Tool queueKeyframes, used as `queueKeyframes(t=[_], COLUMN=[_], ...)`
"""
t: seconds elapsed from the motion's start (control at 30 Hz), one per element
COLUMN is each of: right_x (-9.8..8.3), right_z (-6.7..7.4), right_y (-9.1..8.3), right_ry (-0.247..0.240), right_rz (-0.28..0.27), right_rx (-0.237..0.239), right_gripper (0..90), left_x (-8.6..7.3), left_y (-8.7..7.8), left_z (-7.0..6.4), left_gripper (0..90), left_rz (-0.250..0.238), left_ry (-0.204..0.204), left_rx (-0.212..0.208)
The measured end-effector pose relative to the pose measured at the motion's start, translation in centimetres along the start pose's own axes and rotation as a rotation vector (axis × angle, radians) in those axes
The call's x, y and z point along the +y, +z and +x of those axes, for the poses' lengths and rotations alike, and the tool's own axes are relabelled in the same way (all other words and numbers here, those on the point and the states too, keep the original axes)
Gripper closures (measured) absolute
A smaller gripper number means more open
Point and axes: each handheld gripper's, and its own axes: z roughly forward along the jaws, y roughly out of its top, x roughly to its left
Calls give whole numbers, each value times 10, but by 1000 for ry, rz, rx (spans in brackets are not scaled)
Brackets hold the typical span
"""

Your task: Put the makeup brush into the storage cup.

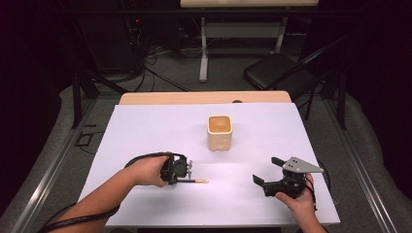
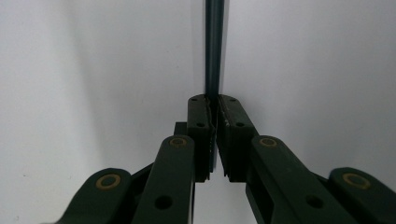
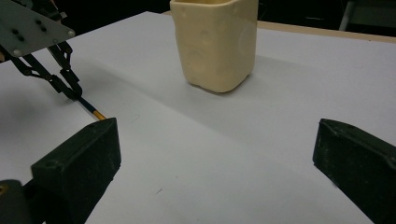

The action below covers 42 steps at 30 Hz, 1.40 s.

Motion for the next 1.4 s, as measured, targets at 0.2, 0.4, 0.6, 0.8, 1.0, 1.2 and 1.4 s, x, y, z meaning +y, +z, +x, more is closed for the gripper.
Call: queueKeyframes(t=[0.2, 0.4, 0.6, 0.8, 1.0, 1.2, 1.4], right_x=[0, 0, 0, 0, 0, 0, 0], right_z=[0, 0, 0, 1, 0, 0, 0], right_y=[0, 0, 0, 0, 0, 0, 1], right_ry=[-2, -3, -3, -3, -2, -2, 4], right_rz=[0, -1, -1, 3, 2, 6, 9], right_rx=[1, 1, 1, 4, 3, 2, 3], right_gripper=[6, 6, 7, 7, 7, 7, 7], left_x=[1, 1, 1, 1, 2, 1, 1], left_y=[2, 3, 3, 3, 3, 3, 3], left_z=[-1, -1, 0, -1, -1, -1, -2], left_gripper=[836, 840, 843, 844, 845, 846, 846], left_rz=[5, 8, 8, 10, 10, 9, 10], left_ry=[3, 3, 1, 3, 8, 13, 21], left_rx=[12, 3, -5, 2, 5, 6, 11])
